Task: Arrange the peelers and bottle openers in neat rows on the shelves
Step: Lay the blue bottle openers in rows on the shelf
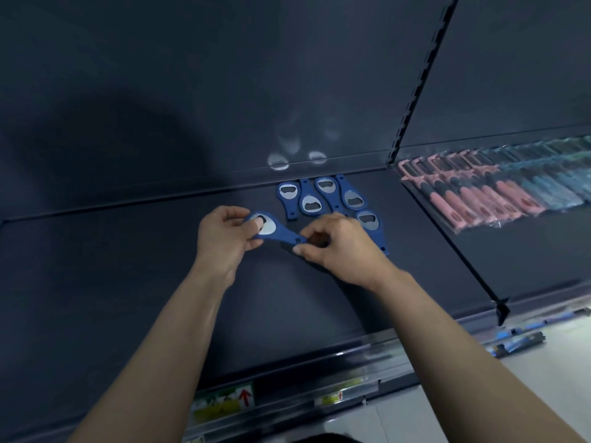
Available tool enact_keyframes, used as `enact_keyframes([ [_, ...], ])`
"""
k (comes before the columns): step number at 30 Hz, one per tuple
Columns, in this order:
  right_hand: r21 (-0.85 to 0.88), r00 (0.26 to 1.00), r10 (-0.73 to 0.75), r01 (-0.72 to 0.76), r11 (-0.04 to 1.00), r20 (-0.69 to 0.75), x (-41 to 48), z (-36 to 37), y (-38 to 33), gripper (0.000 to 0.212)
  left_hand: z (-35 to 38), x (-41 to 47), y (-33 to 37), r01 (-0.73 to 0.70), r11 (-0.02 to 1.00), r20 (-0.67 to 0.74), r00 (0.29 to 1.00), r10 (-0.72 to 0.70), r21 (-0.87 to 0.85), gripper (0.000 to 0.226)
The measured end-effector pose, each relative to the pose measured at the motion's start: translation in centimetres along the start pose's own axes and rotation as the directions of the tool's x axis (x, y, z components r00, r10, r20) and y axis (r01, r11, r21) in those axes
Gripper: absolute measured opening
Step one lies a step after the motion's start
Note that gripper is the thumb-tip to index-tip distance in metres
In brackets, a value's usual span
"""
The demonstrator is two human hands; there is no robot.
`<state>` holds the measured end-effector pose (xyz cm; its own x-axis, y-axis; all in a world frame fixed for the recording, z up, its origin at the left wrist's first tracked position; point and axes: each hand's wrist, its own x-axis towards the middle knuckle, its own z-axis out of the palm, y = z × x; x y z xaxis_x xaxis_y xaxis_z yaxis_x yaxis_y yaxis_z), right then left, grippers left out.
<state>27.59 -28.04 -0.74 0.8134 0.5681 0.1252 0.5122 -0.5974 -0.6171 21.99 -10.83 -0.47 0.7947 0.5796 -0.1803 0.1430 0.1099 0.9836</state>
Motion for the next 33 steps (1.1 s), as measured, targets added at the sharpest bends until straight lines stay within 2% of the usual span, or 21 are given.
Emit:
enact_keyframes([
  [4, 0.037, 1.0, 0.007, -0.007, 0.999, -0.007, -0.8, -1.4, 1.1, 0.035, 1.3, -0.3, -0.4, -0.059, 0.988, 0.051, 0.997, 0.053, 0.139, 0.012],
  [9, 0.029, 0.996, 0.058, -0.056, 0.998, -0.075, -1.6, -2.7, 2.8, 0.019, 3.0, -0.3, -0.7, -0.178, 0.913, 0.136, 0.981, 0.137, 0.366, 0.016],
  [14, 0.002, 0.983, 0.111, -0.112, 0.994, -0.146, -2.1, -3.5, 4.1, 0.013, 4.5, -0.5, -1.0, -0.189, 0.885, 0.2, 0.973, 0.112, 0.426, 0.017],
  [20, -0.009, 0.971, 0.142, -0.146, 0.989, -0.194, -2.0, -4.1, 4.7, 0.017, 4.5, -0.2, -0.6, -0.154, 0.893, 0.077, 0.988, 0.134, 0.423, 0.012],
  [23, 0.002, 0.968, 0.152, -0.154, 0.988, -0.201, -1.8, -4.3, 4.8, 0.017, 3.5, 0.1, -0.4, -0.006, 0.95, 0.009, 1.0, 0.003, 0.314, 0.008],
  [26, 0.008, 0.964, 0.155, -0.157, 0.988, -0.215, -1.4, -4.5, 4.8, 0.017, 2.1, 0.4, -0.4, 0.122, 0.953, -0.096, 0.99, -0.099, 0.277, 0.015],
  [29, -0.034, 0.962, 0.141, -0.153, 0.988, -0.235, -1.0, -4.4, 4.9, 0.018, 0.7, 0.4, -0.4, 0.155, 0.906, -0.21, 0.975, -0.076, 0.393, 0.015],
  [33, -0.118, 0.965, 0.141, -0.171, 0.978, -0.222, -0.6, -4.3, 5.4, 0.021, -1.0, -0.8, -0.4, 0.158, 0.713, -0.263, 0.964, 0.038, 0.683, 0.024],
])
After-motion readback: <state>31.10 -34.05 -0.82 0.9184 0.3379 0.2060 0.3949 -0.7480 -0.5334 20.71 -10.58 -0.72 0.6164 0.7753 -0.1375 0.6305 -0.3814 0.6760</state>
